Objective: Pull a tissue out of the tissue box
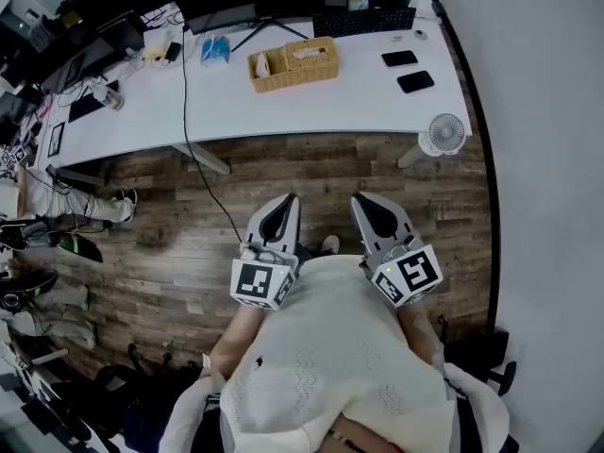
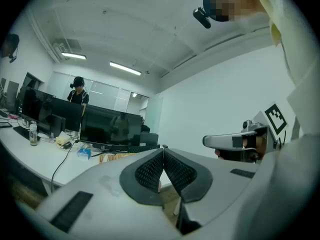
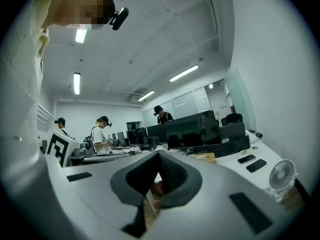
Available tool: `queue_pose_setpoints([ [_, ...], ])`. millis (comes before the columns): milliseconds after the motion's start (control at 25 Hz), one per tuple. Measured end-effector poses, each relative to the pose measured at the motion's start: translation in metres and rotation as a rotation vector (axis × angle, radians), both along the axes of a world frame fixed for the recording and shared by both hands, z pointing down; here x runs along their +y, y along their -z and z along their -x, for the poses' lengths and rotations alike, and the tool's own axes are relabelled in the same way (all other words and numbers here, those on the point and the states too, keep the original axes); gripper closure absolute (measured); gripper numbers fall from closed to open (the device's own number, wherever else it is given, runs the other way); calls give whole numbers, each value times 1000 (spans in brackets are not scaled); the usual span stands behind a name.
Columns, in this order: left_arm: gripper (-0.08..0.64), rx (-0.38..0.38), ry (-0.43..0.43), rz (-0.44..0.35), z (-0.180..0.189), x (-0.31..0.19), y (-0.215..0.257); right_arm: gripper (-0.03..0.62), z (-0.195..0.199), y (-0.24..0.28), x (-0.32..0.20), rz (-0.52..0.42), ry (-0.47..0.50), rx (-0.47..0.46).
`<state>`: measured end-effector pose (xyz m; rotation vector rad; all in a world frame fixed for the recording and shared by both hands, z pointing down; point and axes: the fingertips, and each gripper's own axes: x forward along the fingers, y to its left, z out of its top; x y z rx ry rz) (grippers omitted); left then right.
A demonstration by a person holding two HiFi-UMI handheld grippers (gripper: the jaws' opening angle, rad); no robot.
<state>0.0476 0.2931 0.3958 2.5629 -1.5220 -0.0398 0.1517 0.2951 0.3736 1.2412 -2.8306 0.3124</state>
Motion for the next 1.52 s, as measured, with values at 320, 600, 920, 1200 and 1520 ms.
queue_pose_setpoints([
  [320,546,-16,9,0,-2,-8,2,592,0,-1,-6,8,11,-11],
  [600,546,-25,28,3,0,-13,-1,592,6,-3,-16,3,47,3],
  [920,546,-25,64,1,1,-25,-1,592,9,-7,-28,6,82,27],
  [1200,546,-38,56,0,-2,-31,-3,592,8,-13,-36,15,79,20],
  [1520,546,-17,79,24,-8,-35,-8,591,1,-20,-40,39,87,48],
])
